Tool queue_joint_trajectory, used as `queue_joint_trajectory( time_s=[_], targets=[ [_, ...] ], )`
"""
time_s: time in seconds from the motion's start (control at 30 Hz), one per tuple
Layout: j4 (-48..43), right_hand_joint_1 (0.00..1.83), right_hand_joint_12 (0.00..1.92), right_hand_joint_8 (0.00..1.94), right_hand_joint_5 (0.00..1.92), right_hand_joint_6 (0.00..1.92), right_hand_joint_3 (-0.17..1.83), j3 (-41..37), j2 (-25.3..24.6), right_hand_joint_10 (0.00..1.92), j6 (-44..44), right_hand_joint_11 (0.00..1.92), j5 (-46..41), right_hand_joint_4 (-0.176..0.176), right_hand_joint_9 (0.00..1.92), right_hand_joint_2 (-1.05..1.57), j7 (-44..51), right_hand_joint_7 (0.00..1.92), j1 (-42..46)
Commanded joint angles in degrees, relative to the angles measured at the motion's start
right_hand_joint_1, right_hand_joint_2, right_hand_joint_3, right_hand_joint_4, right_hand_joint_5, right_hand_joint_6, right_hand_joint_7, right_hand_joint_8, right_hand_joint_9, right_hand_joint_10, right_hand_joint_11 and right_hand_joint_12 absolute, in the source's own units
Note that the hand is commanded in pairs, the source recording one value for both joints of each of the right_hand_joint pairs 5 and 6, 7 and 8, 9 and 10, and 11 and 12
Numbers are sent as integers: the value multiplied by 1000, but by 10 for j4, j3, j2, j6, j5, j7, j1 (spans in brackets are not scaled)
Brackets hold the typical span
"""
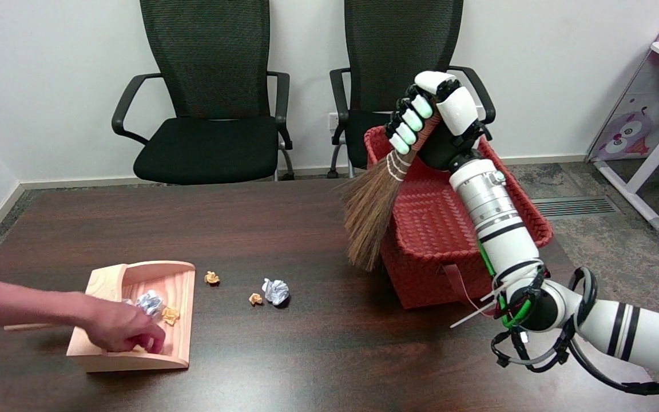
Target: Sweep the paper ball into the dustpan.
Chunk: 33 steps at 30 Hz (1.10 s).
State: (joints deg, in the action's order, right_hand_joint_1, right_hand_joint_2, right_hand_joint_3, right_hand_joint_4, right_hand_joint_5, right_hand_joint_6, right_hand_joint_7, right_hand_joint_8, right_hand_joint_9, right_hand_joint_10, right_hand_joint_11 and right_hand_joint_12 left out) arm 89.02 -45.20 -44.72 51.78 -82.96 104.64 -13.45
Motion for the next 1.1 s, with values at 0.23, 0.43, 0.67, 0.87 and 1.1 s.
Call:
queue_joint_trajectory(
  time_s=[0.23, 0.43, 0.67, 0.87, 1.1],
  targets=[
    [-24, 607, 1920, 1920, 1920, 1920, 1543, -1, 2, 1920, 10, 1920, -26, 10, 1920, 1400, -1, 1920, -11],
    [-24, 607, 1920, 1920, 1920, 1920, 1546, 0, 2, 1920, 7, 1920, -26, 9, 1920, 1402, -1, 1920, -11],
    [-19, 606, 1920, 1920, 1920, 1920, 1548, 31, 1, 1920, -34, 1920, -25, 10, 1920, 1405, -1, 1920, -43],
    [22, 605, 1920, 1920, 1920, 1920, 1539, 41, 1, 1920, -114, 1920, -16, 11, 1920, 1421, 3, 1920, -72],
    [64, 624, 1920, 1920, 1920, 1920, 1443, 33, 2, 1920, -189, 1920, 86, 11, 1920, 1544, 9, 1920, -78]
  ],
)
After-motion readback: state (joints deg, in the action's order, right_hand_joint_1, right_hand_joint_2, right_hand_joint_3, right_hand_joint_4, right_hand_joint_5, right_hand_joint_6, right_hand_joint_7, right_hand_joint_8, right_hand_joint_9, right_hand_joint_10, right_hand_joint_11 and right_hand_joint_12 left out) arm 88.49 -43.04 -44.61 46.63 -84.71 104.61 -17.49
